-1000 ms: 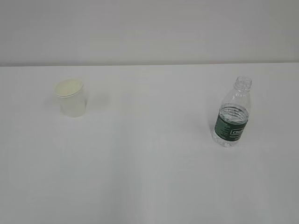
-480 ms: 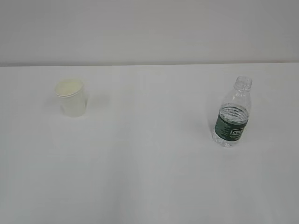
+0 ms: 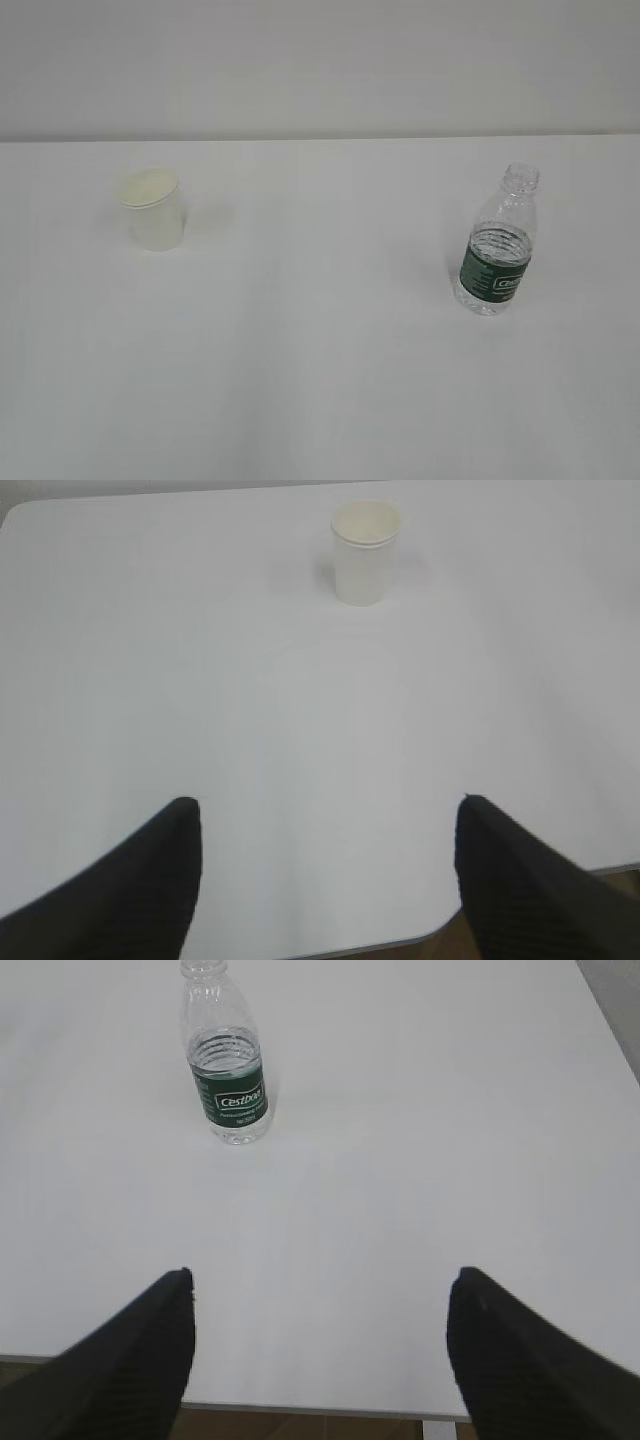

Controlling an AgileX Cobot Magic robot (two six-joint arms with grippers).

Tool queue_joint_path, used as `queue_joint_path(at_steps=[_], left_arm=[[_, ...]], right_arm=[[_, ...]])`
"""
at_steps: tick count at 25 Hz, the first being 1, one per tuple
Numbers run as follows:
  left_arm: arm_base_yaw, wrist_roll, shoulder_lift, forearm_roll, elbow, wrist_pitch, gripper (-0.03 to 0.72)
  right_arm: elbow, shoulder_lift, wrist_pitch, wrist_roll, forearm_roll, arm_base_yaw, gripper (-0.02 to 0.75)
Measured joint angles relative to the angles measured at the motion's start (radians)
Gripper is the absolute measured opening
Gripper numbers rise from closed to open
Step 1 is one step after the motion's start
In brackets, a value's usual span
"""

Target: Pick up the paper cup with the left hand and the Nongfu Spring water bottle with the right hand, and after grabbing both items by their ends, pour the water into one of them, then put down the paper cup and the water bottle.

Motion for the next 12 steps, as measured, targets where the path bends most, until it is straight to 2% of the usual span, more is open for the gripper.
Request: queue_joint_path(at_steps=[4,12], left_arm=[[0.0,0.0,0.0,0.0,0.0,0.0,0.539],[0.0,0.0,0.0,0.0,0.0,0.0,0.534]], right_arm=[[0.0,0.0,0.0,0.0,0.0,0.0,0.587],[-0.024,0.0,-0.061,-0.002,0.0,0.0,0.587]])
